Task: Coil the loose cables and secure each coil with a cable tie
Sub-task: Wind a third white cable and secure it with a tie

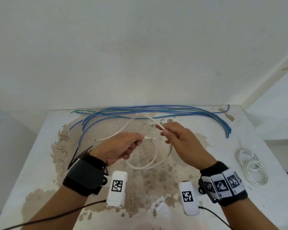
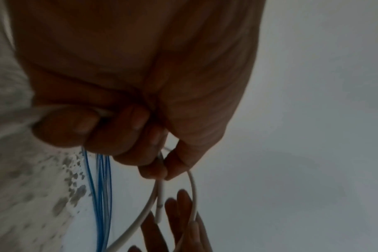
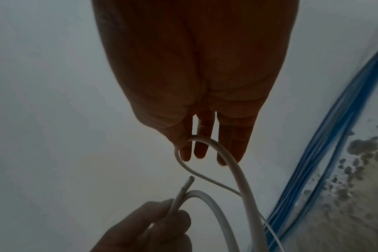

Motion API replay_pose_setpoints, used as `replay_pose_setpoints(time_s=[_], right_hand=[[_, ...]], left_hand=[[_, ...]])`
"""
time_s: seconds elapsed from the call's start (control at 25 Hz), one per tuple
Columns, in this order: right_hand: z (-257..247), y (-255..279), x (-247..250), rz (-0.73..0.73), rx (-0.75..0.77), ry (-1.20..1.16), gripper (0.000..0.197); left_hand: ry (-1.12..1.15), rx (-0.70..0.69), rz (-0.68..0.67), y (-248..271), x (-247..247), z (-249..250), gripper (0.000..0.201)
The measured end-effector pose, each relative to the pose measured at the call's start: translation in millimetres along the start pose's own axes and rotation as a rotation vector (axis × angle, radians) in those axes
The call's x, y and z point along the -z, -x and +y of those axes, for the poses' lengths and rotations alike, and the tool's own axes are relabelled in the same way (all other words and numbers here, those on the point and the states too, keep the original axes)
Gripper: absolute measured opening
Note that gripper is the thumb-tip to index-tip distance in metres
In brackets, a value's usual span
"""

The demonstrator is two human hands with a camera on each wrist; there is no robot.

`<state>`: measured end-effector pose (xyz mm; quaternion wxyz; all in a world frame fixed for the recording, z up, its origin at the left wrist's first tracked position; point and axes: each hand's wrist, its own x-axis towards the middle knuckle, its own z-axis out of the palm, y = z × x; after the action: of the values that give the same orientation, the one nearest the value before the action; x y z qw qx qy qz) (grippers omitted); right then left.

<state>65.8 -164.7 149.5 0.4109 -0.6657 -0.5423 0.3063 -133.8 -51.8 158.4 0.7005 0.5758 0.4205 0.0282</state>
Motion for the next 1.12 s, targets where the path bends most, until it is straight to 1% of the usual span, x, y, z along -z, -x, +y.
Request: replay_pose_setpoints(time_s=[0.12, 0.2, 0.24, 0.32, 0.36, 0.44, 0.56, 0.68, 0.76, 0.88, 0.96, 1.04, 1.12], right_hand=[[-8, -1, -6, -0.181, 0.044, 0.077, 0.029], [-13, 0, -9, -0.241, 0.077, 0.156, 0.031], [-15, 0, -9, -0.251, 0.079, 0.166, 0.031], [-17, 1, -8, -0.25, 0.069, 0.156, 0.031], [-18, 1, -8, -0.241, 0.064, 0.145, 0.03], [-17, 2, -9, -0.207, 0.041, 0.099, 0.027], [-15, 3, -13, -0.168, -0.029, 0.03, 0.026], [-10, 7, -16, -0.122, -0.017, 0.061, 0.03], [-8, 8, -16, -0.103, -0.033, 0.072, 0.032], [-4, 8, -13, -0.092, -0.072, 0.069, 0.031], [-2, 8, -12, -0.108, -0.086, 0.062, 0.03], [-2, 8, -9, -0.109, -0.093, 0.081, 0.031], [-5, 7, -1, -0.075, -0.103, 0.117, 0.031]], left_hand=[[-0.099, 0.003, -0.007, 3, -9, 4, 0.031], [-0.061, 0.027, -0.017, 3, -11, 9, 0.032], [-0.031, 0.042, -0.025, 4, -12, 11, 0.036], [-0.043, 0.046, -0.01, 3, -15, 13, 0.051], [-0.079, 0.03, 0.019, 2, -17, 14, 0.054], [-0.114, -0.02, 0.083, 0, -23, 15, 0.05], [-0.078, -0.068, 0.148, -3, -31, 20, 0.043], [-0.046, -0.089, 0.177, -6, -36, 24, 0.04], [-0.058, -0.111, 0.191, -8, -38, 22, 0.044], [-0.04, -0.165, 0.284, -11, -40, 22, 0.05], [0.012, -0.171, 0.326, -14, -39, 24, 0.048], [0.027, -0.154, 0.32, -17, -36, 26, 0.049], [0.011, -0.118, 0.3, -18, -32, 28, 0.05]])
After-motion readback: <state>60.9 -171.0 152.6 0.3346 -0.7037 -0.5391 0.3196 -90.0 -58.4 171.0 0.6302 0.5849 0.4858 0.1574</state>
